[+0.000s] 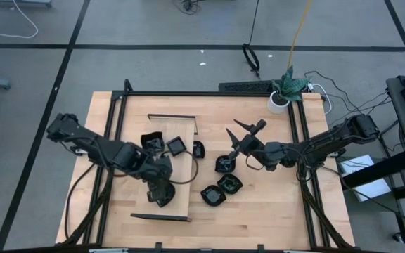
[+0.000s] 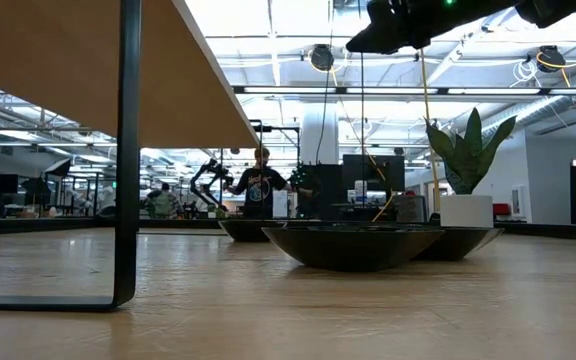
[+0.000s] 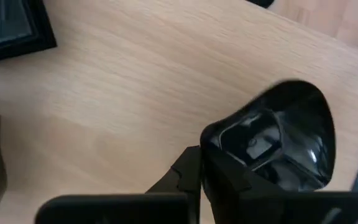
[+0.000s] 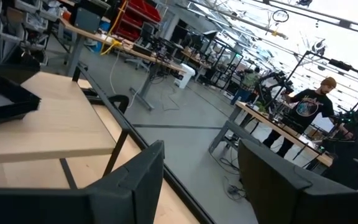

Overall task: Pick & Place Mini shaped plates
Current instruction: Put the leaf shaped plate on the shelf, then stack the leaf shaped plate on top of the leaf shaped plate on the shelf

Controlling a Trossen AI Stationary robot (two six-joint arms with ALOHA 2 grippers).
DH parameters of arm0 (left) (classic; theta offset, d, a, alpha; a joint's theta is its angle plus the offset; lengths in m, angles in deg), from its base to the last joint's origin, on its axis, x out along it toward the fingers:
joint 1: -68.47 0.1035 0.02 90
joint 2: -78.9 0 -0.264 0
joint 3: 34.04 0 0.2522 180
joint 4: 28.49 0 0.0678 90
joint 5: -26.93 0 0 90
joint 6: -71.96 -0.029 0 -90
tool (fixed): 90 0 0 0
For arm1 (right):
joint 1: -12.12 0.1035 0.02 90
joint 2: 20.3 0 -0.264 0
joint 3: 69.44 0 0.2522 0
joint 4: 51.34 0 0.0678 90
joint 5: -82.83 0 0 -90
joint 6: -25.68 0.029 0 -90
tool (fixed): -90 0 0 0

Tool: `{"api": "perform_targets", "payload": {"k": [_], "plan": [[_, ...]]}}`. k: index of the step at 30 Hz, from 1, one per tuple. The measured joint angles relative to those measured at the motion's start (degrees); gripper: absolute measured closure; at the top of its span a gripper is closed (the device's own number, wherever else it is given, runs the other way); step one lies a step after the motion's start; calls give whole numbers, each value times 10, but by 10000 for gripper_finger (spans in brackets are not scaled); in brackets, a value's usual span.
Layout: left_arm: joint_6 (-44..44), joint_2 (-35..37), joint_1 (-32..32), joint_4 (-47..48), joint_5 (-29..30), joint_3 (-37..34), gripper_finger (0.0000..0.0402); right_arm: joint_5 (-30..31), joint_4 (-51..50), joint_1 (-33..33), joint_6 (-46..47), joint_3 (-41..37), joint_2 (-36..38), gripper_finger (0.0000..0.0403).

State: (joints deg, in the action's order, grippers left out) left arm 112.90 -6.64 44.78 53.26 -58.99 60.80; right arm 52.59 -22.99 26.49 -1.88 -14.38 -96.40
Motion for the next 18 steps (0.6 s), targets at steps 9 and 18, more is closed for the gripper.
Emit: {"api": "perform_targets", "payload": {"k": [9,18], "plan": [[-48,1,1,0,73,16,298,-1,-40,0,38,0,0,210],[-74,53,-9,-8,196,48,199,-207,-124,-23,207,0,0,204]]}}
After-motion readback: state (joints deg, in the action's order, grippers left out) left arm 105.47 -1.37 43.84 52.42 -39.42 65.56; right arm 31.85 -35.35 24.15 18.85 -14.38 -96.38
